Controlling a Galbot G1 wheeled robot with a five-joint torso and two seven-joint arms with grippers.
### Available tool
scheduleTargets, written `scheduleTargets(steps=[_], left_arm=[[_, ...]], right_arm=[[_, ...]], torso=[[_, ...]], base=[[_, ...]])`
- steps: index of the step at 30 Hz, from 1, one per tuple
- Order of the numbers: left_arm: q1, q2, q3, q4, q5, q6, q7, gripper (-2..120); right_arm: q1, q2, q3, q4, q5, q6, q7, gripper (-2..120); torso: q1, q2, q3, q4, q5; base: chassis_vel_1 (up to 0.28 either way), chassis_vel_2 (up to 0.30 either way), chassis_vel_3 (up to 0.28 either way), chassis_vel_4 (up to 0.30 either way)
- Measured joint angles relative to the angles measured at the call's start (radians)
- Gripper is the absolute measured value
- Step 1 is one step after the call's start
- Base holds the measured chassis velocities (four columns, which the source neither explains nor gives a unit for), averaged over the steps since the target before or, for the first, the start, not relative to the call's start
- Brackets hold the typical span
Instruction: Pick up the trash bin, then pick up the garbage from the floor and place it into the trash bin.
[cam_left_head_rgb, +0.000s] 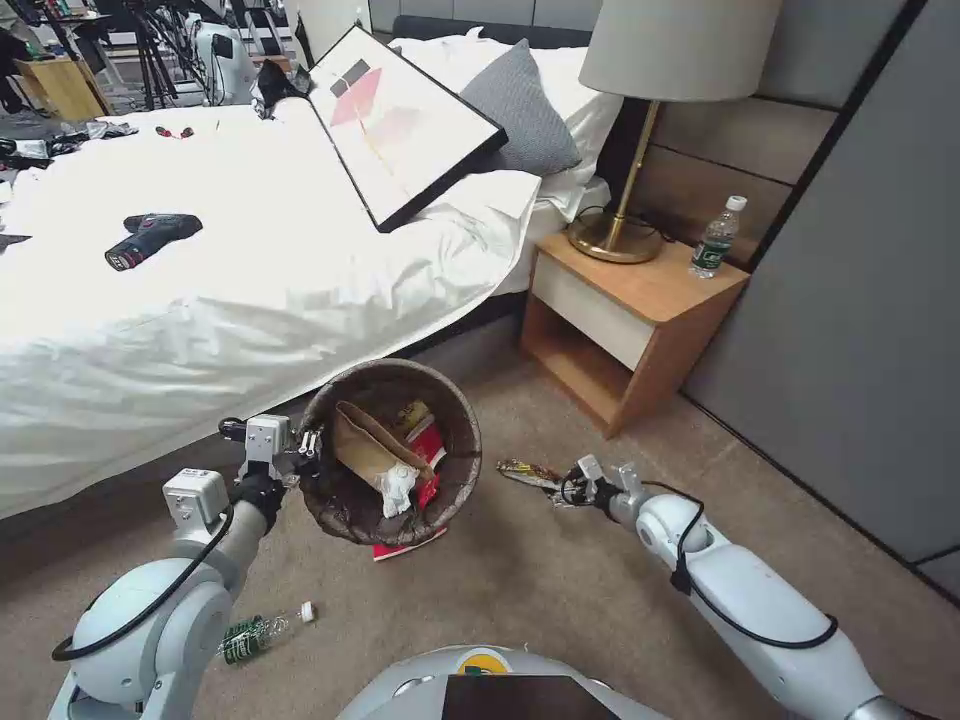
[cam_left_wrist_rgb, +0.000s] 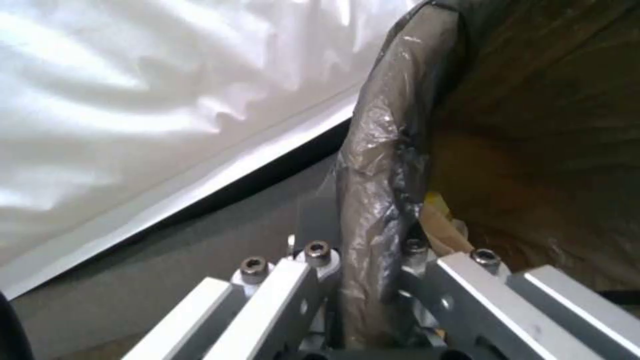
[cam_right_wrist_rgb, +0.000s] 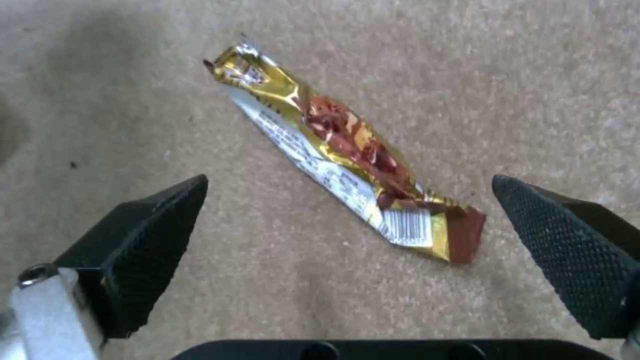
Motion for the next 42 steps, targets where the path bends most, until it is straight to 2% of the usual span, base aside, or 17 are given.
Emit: scheduleTargets(steps=[21,42], left_arm=[[-0.004,-0.005,0.001,-0.006,0.000,0.000,0.003,2],[-0.007,-0.008,0.015,-0.009,0.009,0.001,0.002,2]], right_arm=[[0.117,0.089,-0.041,-0.189,-0.106,0.051,-0.058,100],[0.188,0.128,-0.066,-0.328,-0.150,0.091,-0.084,100]], torso=[[0.000,0.000,0.000,0.0000,0.0000],[0.000,0.000,0.000,-0.0001,0.0000]], base=[[0.000,0.000,0.000,0.000],[0.000,0.000,0.000,0.000]])
